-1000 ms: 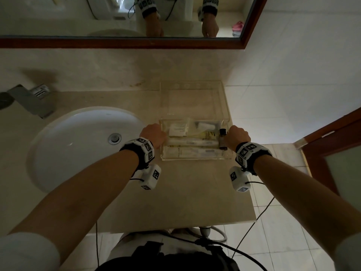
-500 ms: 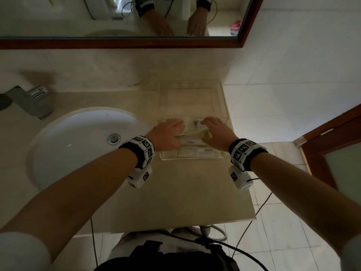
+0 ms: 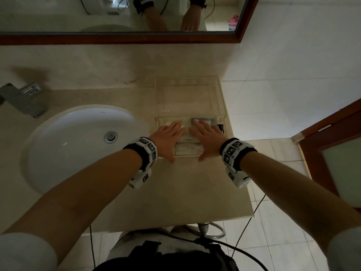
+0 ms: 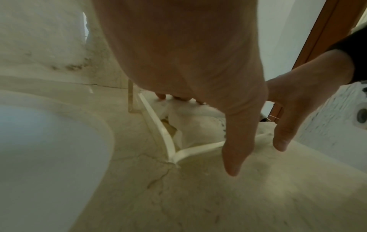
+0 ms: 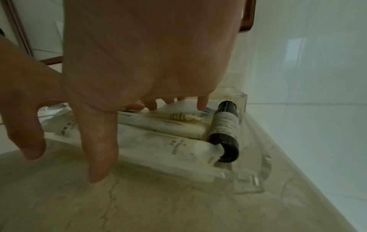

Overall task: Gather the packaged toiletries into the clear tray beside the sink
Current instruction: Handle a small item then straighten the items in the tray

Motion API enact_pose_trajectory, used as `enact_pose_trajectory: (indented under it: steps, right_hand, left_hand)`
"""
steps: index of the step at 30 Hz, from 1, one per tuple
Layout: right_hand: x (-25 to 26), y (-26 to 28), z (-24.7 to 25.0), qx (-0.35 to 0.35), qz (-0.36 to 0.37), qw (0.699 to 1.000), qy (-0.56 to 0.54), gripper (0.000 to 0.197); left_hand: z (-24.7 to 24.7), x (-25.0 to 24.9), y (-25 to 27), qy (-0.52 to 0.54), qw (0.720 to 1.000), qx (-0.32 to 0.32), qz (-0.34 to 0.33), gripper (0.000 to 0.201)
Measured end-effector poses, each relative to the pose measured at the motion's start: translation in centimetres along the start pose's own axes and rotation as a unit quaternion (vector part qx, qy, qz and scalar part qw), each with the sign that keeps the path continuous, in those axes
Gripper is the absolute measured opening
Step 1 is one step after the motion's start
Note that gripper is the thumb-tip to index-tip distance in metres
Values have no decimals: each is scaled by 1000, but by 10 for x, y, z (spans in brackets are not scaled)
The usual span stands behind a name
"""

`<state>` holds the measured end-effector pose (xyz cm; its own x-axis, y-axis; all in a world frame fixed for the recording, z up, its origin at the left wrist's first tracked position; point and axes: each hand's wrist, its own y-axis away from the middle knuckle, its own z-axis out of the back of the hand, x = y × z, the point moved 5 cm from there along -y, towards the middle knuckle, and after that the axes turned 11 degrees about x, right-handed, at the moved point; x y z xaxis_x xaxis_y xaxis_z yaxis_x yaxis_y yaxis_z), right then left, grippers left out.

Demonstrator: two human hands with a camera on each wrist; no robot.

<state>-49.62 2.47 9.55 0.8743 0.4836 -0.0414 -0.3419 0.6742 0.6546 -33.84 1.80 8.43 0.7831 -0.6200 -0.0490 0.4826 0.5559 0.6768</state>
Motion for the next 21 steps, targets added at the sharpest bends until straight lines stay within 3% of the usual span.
enact_pose_trajectory:
  steps: [5, 13, 21]
  right_hand:
    - [1, -3, 4, 1, -4, 1000, -9, 121]
    - [1, 1, 4, -53, -19, 998, -17, 110]
    - [-26, 24, -18, -68, -154, 980, -104, 130]
  left_hand:
    - [4, 1, -3, 18, 1000, 4, 17, 129]
    - [10, 15, 3, 4, 1000, -23, 16, 118]
    - [7, 14, 0, 24, 999, -25, 16, 118]
